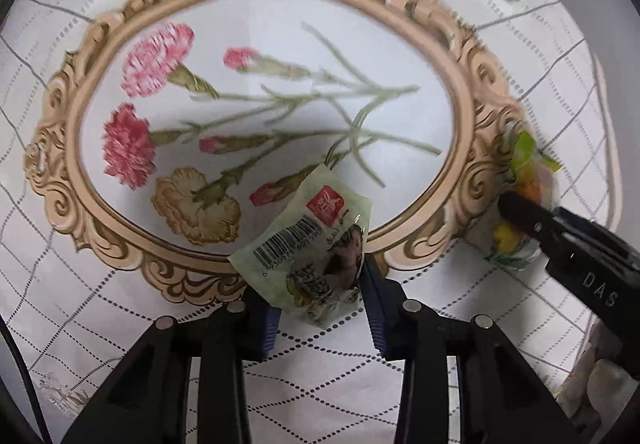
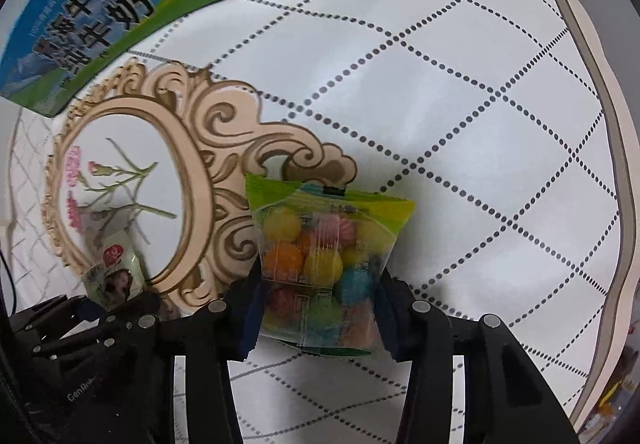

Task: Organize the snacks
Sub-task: 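Carry the white-green packet and candy bag into the box and open both tools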

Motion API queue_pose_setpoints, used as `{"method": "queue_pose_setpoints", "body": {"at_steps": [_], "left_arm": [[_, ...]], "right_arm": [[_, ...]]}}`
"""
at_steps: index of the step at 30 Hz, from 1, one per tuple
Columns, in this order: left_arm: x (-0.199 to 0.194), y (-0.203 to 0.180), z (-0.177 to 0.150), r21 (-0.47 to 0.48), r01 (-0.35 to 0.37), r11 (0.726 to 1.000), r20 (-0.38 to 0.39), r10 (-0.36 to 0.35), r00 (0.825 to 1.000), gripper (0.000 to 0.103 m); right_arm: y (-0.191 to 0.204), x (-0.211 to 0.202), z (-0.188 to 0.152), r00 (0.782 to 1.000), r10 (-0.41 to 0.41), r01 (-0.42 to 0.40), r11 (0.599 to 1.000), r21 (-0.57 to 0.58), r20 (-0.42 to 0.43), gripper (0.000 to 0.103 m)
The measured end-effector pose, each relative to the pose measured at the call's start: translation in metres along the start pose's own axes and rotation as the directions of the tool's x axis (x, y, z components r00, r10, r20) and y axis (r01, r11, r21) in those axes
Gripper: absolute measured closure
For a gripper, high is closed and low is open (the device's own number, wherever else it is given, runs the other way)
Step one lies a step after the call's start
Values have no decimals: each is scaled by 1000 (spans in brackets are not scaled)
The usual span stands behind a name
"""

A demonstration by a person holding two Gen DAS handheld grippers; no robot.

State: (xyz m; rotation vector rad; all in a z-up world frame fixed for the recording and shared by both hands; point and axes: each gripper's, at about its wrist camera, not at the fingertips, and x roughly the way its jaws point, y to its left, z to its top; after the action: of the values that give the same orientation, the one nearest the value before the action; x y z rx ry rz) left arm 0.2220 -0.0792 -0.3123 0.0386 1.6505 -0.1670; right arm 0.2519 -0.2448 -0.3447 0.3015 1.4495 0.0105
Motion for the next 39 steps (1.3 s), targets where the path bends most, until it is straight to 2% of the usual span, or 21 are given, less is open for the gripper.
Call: {"method": "queue_pose_setpoints", "body": {"at_steps": [6, 9, 12, 17, 21, 23, 24, 25, 30, 34, 39], "left_arm": [[-58, -9, 10, -5, 88, 996, 86, -87, 992, 69], [-100, -15, 22, 12, 126, 992, 162, -127, 979, 69], [-138, -15, 41, 23, 169, 985, 218, -170, 961, 69], [-187, -3, 89, 38, 185, 982, 280, -188, 941, 69], [-204, 10, 136, 40, 151, 988, 296, -156, 943, 69], [-203, 20, 169, 23, 155, 988, 276, -155, 949, 69], [-205, 24, 176, 16, 159, 987, 265, -157, 951, 69], [-200, 28, 195, 7, 161, 987, 237, -158, 959, 69], [-160, 44, 257, -49, 172, 984, 107, -166, 980, 69], [-133, 50, 281, -72, 143, 987, 33, -141, 989, 69], [-113, 51, 299, -76, 114, 991, -23, -116, 993, 69]], "right_arm": [[1, -55, 1, 994, 98, -97, 995, -39, 37, 53], [15, -94, 11, 987, 135, -128, 988, -86, 90, 53], [22, -132, 31, 970, 205, -190, 975, -114, 133, 53], [61, -175, 68, 942, 266, -229, 955, -187, 203, 53], [96, -184, 114, 933, 250, -190, 953, -235, 259, 53], [106, -185, 140, 936, 239, -174, 953, -250, 259, 53], [109, -182, 152, 938, 236, -172, 953, -248, 254, 53], [116, -174, 171, 944, 225, -165, 955, -248, 239, 53], [129, -142, 226, 969, 174, -133, 965, -226, 174, 53], [134, -109, 254, 986, 123, -96, 971, -221, 113, 53], [139, -76, 271, 995, 72, -56, 972, -230, 63, 53]]}}
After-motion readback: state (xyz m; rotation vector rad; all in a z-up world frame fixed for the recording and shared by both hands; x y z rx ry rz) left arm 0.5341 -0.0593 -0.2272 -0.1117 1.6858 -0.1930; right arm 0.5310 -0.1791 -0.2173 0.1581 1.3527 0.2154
